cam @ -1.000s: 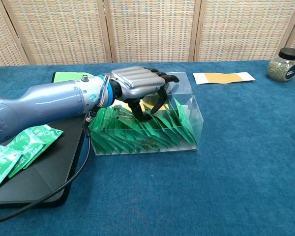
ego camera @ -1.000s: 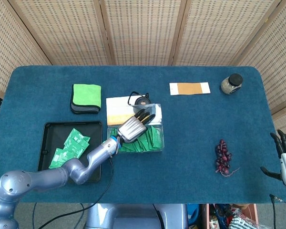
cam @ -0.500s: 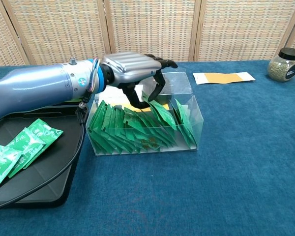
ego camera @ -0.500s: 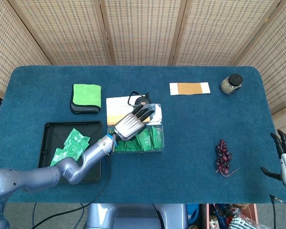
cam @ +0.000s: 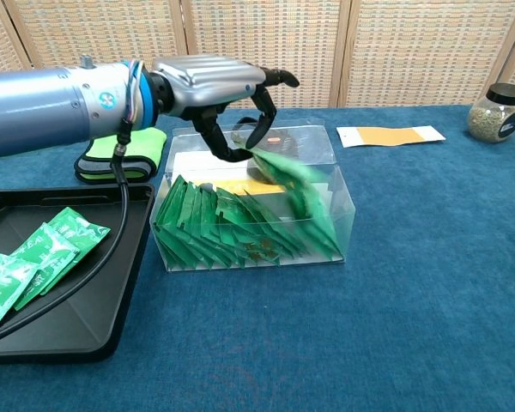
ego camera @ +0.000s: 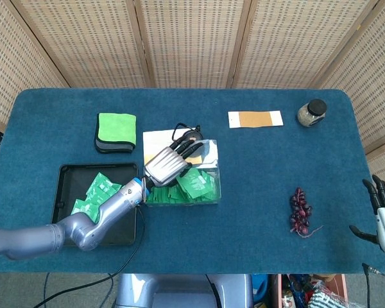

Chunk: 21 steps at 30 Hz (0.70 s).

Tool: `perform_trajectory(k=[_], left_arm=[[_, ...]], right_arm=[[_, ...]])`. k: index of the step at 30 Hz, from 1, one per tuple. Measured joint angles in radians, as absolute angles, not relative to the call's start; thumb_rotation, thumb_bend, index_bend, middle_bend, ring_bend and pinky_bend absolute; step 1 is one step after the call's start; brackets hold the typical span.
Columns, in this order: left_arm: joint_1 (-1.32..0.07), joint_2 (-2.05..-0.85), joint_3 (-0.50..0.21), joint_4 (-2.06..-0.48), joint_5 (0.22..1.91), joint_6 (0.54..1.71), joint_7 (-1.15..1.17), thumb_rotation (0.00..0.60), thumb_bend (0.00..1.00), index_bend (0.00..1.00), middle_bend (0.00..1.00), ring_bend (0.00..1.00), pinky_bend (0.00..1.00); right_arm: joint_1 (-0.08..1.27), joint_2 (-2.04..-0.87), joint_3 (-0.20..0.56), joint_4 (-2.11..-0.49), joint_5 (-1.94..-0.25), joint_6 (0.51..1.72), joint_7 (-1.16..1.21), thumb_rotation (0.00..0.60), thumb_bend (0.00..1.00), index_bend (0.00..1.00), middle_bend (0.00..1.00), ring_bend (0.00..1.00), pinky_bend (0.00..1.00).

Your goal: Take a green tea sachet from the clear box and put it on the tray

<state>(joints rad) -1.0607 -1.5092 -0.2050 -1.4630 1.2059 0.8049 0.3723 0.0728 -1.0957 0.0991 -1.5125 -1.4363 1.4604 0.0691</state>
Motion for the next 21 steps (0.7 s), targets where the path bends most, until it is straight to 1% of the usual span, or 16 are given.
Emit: perform_trajectory(k=[12,21], left_arm=[[-1.047,-1.397,-0.216,-1.605,1.143,0.815,0.399,0.600,0.48,0.70,0.00,0.00,0.00],[-1.018,-1.322,-0.208,-1.681,1.134,0.864,0.416,0.600,0.50,0.70,0.00,0.00,0.00]], right_arm=[[0.068,-1.093,0.094,-1.524,-1.453,1.476,0.059,0.600,0.00,0.00,0.00,0.00,0.00],[0.066,-1.093,0.087,-1.527,-1.470,1.483,0.056,0.600,0.00,0.00,0.00,0.00,0.00]])
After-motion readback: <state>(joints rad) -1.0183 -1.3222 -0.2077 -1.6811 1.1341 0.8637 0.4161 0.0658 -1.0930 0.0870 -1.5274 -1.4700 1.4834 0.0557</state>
